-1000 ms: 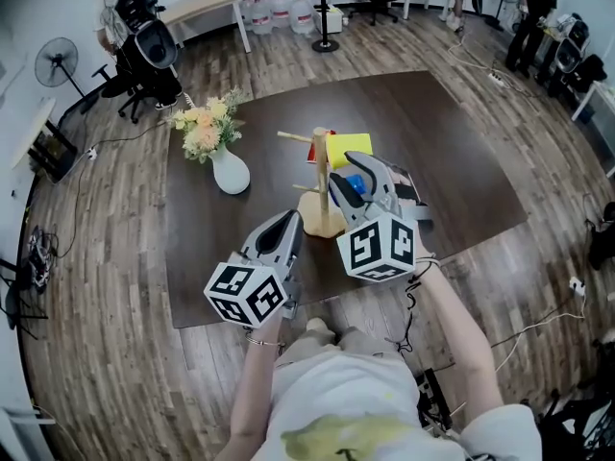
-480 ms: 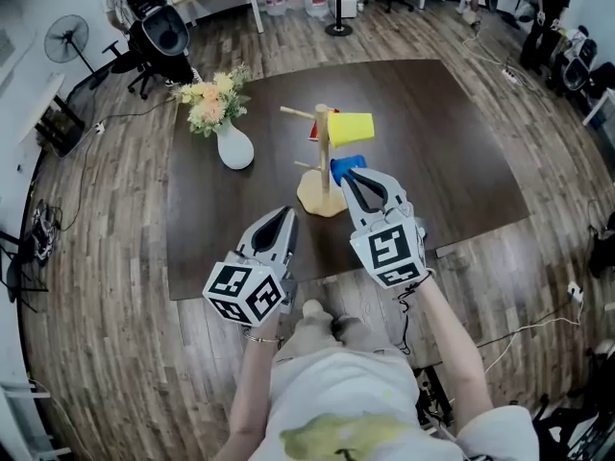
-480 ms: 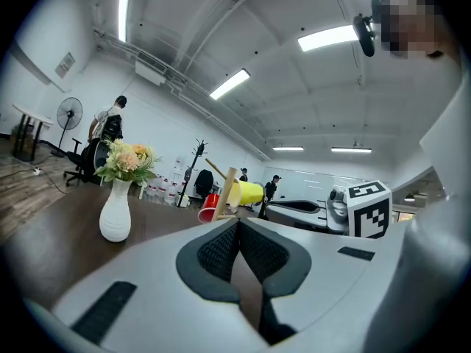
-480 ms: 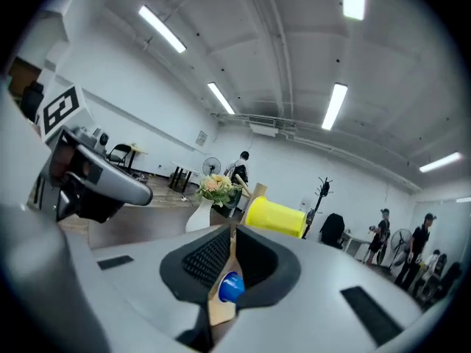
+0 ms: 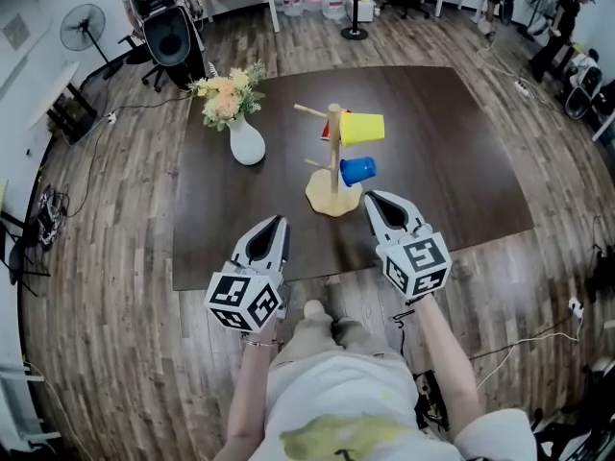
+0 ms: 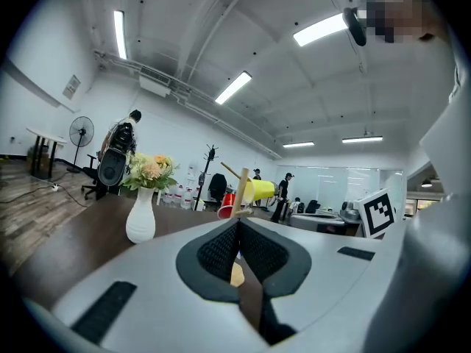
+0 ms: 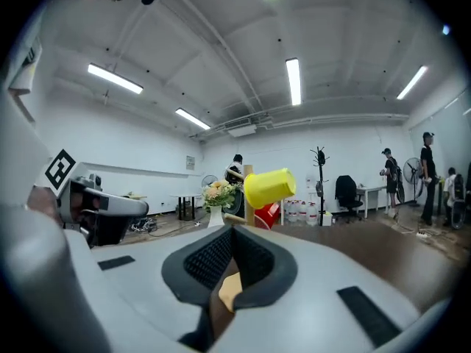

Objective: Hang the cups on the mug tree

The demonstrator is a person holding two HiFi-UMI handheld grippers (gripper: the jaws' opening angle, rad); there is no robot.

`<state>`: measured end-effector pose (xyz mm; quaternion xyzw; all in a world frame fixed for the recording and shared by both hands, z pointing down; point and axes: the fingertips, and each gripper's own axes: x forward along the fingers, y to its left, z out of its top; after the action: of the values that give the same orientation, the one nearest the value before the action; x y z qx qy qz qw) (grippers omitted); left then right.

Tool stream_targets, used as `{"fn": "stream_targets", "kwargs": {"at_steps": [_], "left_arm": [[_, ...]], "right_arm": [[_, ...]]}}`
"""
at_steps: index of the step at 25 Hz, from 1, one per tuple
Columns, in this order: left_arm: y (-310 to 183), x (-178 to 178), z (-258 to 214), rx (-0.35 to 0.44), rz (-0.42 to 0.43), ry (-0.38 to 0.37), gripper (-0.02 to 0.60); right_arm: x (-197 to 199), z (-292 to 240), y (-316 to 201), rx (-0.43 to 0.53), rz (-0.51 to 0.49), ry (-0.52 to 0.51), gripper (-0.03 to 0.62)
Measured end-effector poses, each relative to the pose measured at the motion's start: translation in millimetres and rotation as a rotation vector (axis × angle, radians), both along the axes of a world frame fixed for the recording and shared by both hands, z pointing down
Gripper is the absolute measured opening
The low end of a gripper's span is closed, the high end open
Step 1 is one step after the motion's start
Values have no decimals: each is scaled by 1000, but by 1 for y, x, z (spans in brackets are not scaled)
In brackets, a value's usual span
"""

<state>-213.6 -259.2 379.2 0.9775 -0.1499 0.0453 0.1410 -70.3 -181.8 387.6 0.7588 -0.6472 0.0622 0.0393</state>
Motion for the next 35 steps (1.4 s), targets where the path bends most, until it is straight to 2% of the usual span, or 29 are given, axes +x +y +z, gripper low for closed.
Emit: {"fn": "stream_targets", "kwargs": {"at_steps": [8, 16, 35], "left_arm": [[-3, -26, 20, 7, -62, -33, 23], [-4, -33, 23, 26, -94, -37, 23], [-4, -30, 20, 39, -130, -30, 23]], "right_arm": [[6, 24, 24, 25, 42, -116, 21], [15, 35, 39, 50, 78, -193, 20], [31, 34, 53, 86, 95, -187, 20]]}}
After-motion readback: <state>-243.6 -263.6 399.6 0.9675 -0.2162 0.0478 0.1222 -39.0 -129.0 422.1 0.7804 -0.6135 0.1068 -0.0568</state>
